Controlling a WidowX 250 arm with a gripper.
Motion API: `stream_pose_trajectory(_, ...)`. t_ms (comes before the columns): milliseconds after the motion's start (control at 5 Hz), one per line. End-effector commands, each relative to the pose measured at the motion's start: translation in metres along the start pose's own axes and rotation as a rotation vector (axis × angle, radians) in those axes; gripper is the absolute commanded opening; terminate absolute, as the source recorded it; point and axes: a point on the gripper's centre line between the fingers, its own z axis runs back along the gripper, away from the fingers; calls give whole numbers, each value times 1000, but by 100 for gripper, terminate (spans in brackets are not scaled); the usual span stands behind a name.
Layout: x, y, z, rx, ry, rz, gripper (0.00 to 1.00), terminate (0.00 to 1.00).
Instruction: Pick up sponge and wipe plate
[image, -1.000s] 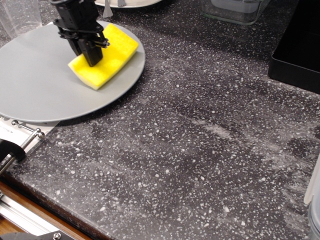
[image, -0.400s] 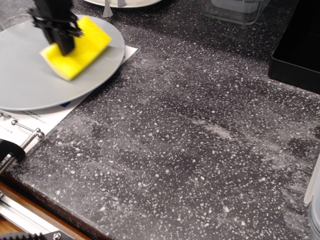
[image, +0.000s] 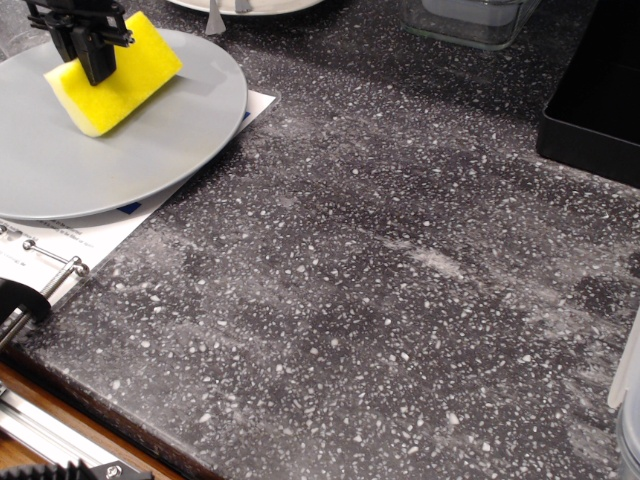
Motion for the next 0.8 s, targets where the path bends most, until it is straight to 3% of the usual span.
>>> stream_pose_trajectory(0,15,43,25,114,-51,97,0,0)
stream_pose_trajectory(200,16,56,32,123,-35,104,0,0)
stream_pose_trajectory(400,1,36,21,84,23,35,0,0)
stream_pose_trajectory(600,-25,-3,27,-49,122,-35,0,100)
